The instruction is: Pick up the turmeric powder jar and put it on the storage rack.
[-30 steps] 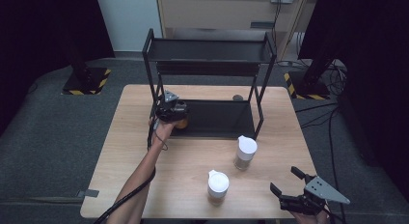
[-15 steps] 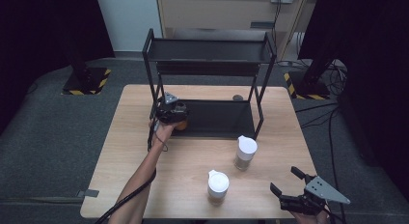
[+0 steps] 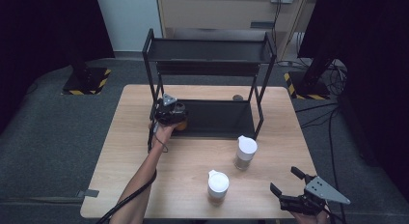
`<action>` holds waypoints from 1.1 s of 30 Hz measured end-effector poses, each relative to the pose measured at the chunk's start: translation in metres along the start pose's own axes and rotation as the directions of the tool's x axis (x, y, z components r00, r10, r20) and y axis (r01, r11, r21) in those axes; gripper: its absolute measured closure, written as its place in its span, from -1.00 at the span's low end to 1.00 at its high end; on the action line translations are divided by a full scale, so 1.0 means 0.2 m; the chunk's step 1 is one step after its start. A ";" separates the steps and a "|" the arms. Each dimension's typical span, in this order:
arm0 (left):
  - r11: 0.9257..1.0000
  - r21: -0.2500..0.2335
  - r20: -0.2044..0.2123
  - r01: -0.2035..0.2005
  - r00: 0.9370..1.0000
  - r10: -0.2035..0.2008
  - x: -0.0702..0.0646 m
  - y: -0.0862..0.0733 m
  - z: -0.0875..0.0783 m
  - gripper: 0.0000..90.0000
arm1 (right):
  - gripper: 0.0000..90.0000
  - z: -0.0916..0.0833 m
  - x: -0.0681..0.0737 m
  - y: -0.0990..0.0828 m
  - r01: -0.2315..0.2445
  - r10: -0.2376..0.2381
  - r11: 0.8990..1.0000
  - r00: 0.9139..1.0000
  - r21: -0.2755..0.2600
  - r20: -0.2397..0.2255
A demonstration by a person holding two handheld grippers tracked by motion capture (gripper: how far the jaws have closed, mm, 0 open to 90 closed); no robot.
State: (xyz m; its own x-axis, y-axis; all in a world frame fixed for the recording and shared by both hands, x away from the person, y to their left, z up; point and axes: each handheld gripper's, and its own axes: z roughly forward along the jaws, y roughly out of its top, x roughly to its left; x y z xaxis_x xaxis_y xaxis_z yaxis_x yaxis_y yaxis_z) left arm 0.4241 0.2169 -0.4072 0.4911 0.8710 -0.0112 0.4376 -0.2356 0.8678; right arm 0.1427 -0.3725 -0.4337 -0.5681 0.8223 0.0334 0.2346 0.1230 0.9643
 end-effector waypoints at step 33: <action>0.999 -0.041 0.016 -0.022 1.000 0.023 -0.04 0.16 -0.08 -0.93 | -0.92 0.00 0.00 0.00 0.000 0.000 1.000 1.000 0.000 -0.001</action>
State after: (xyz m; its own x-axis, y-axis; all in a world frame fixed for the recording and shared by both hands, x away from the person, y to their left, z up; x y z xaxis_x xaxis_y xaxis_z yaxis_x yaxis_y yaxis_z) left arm 0.4223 0.2086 -0.3722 0.5127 0.8586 0.0006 0.3950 -0.2366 0.8877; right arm 0.1427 -0.3724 -0.4335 -0.5689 0.8217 0.0332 0.2343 0.1233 0.9643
